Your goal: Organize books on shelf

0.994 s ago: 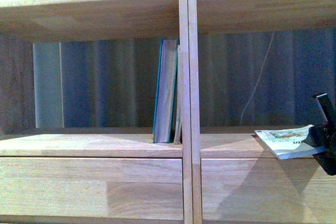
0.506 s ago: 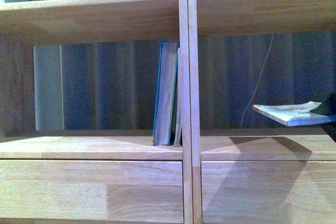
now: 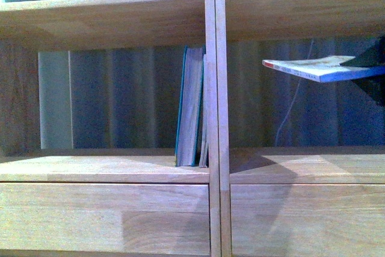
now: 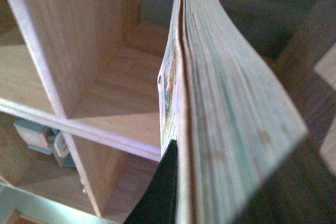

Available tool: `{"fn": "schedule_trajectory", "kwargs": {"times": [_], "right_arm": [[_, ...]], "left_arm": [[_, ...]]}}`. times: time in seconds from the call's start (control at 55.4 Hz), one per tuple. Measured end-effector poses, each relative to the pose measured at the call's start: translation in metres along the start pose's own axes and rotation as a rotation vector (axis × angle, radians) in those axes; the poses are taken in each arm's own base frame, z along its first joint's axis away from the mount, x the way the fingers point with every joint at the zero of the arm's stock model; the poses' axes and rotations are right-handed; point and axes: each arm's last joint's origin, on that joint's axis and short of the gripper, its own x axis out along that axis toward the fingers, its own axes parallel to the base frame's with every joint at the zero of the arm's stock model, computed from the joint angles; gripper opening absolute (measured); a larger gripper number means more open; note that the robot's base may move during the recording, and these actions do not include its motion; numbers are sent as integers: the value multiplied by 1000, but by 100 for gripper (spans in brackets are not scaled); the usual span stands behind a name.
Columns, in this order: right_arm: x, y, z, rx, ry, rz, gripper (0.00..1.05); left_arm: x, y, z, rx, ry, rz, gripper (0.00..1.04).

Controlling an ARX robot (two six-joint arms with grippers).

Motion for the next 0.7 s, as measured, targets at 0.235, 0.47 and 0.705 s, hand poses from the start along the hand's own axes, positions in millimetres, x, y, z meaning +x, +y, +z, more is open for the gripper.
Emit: {"fn": "schedule_trajectory", "kwargs": {"times": [0.235, 0.47, 0.705], "right_arm": [[-7, 26, 5, -79, 9, 117, 7], [-23, 33, 16, -127, -10, 189, 7], [-31, 32, 19, -166, -4, 261, 7]], "left_arm": [[86, -9, 10, -208, 60, -143, 98], [135, -48, 1, -328, 77, -336, 98], [151, -97, -7, -376, 95, -584, 98]]}}
